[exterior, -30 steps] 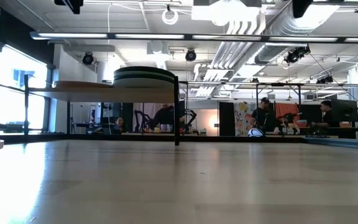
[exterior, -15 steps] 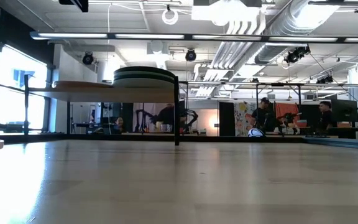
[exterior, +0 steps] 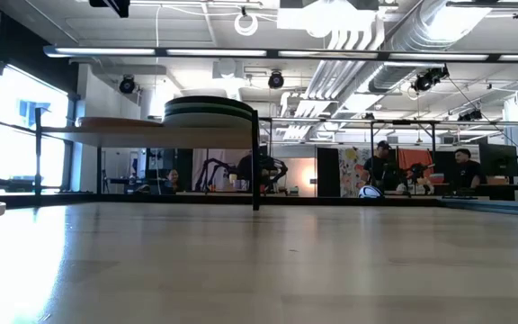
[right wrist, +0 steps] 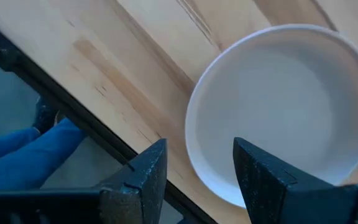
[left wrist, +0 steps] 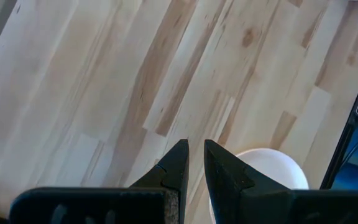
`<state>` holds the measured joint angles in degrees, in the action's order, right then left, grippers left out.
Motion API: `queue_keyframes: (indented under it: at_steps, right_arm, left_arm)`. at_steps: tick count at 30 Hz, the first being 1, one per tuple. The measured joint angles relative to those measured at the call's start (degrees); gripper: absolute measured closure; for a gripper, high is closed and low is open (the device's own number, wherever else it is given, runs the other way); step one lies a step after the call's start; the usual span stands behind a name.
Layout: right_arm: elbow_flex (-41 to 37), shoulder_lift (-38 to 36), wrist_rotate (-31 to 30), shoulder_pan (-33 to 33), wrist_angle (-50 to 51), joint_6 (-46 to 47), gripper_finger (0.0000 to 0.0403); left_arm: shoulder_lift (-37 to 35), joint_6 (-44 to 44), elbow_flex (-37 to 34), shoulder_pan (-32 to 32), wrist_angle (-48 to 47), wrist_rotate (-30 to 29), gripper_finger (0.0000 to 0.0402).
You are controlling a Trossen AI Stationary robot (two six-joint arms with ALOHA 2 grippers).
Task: Place and stack plates onto a shelf
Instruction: Stack the gray plate on top of the light blue plate on the shelf
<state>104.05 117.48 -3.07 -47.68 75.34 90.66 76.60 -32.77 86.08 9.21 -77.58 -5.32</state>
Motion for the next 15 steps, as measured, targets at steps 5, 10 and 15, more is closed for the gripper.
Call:
queue_keyframes:
  at_steps: [5, 10, 15]
  right_arm:
    - [0.0, 2.2, 0.3, -0.7, -0.8, 1.0, 0.0242]
    - [0.0, 4.5, 3.0, -0.8, -2.2, 3.0, 0.0242]
    - [0.0, 6.9, 5.2, -0.7, -2.5, 5.1, 0.0242]
  left_arm:
    - [0.0, 0.0, 0.0, 0.0, 1.1, 0.0, 0.0360]
    - [0.0, 0.0, 0.0, 0.0, 1.1, 0.0, 0.0360]
    - [0.0, 0.0, 0.0, 0.0, 1.1, 0.0, 0.0360]
